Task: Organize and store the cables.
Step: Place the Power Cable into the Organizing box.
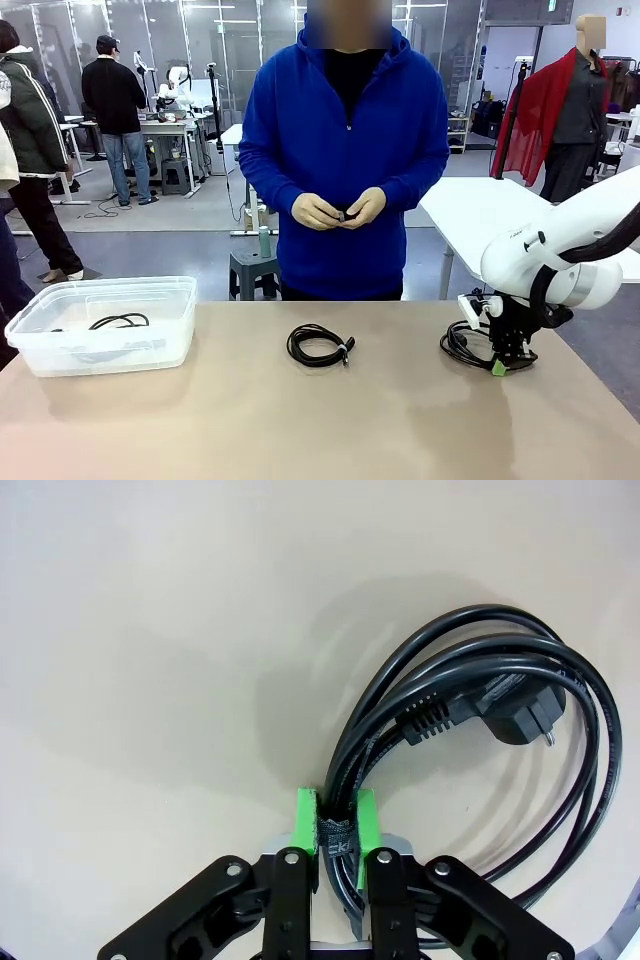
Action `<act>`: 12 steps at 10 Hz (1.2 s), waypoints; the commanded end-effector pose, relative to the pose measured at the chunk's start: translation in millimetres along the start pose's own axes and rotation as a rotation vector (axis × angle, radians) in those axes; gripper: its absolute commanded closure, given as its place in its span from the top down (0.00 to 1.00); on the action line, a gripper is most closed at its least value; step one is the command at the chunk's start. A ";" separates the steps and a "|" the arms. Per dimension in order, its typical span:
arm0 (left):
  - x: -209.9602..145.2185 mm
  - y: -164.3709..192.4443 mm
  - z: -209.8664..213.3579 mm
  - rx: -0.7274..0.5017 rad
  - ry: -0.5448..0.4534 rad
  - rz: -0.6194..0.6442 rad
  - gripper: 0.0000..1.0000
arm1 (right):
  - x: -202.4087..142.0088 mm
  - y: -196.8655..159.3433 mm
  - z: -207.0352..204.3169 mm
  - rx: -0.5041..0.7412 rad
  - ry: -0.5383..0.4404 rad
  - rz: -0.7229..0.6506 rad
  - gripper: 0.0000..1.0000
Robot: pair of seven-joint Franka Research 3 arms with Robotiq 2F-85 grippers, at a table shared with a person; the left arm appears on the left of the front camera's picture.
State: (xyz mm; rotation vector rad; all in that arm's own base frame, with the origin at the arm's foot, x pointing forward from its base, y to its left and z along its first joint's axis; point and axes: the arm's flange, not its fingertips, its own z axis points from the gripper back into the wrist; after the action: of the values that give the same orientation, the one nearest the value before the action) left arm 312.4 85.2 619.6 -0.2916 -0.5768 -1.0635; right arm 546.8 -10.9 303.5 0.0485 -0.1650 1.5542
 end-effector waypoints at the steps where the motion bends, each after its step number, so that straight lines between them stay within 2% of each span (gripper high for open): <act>1: 3.7 0.4 2.6 0.004 0.005 0.010 1.00 | 5.1 0.4 5.1 0.004 0.045 -0.028 0.00; 5: 3.7 0.4 2.6 0.004 0.005 0.010 1.00 | 12.4 1.3 30.8 -0.007 0.050 -0.083 0.00; 9: 3.7 0.4 2.6 0.004 0.005 0.010 1.00 | 35.4 13.5 101.6 -0.017 0.093 -0.140 0.00; 12: 3.7 0.4 2.6 0.004 0.005 0.010 1.00 | 47.6 30.3 137.7 -0.018 0.124 -0.141 0.00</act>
State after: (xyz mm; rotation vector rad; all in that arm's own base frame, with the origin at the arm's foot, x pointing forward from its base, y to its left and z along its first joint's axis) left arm 312.5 85.2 619.5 -0.2916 -0.5767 -1.0634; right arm 511.2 16.3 439.8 -0.0303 -0.1118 1.4315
